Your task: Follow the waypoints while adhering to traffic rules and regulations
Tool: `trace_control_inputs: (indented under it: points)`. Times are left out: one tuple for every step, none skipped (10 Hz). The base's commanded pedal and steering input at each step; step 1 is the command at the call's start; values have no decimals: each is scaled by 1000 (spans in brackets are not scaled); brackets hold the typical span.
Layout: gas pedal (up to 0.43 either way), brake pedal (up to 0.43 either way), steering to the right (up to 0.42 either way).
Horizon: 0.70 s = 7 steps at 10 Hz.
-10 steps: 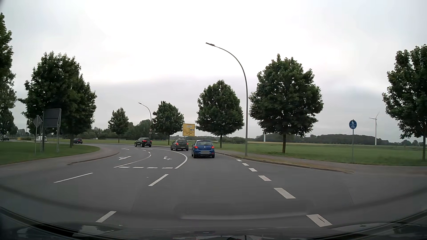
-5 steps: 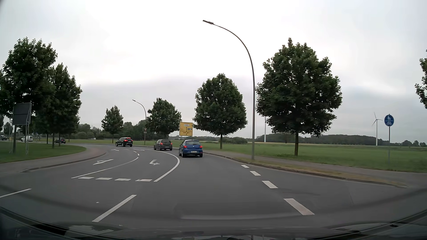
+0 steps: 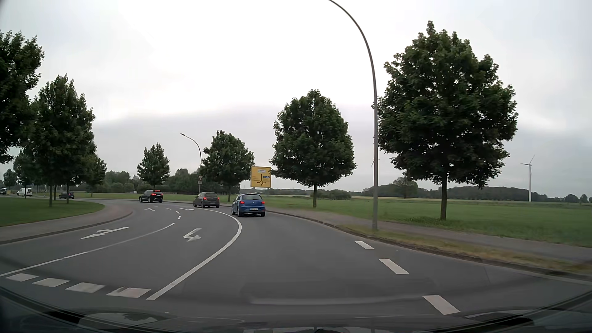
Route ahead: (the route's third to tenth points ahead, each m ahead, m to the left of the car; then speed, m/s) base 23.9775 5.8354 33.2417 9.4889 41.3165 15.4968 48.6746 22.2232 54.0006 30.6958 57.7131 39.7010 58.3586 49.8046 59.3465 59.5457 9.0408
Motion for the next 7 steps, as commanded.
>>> trace_control_inputs:
  points:
    - [169, 0, -34]
    - [169, 0, -35]
    - [169, 0, -34]
    - [169, 0, -30]
    - [169, 0, -24]
    - [169, 0, -23]
    - [177, 0, -24]
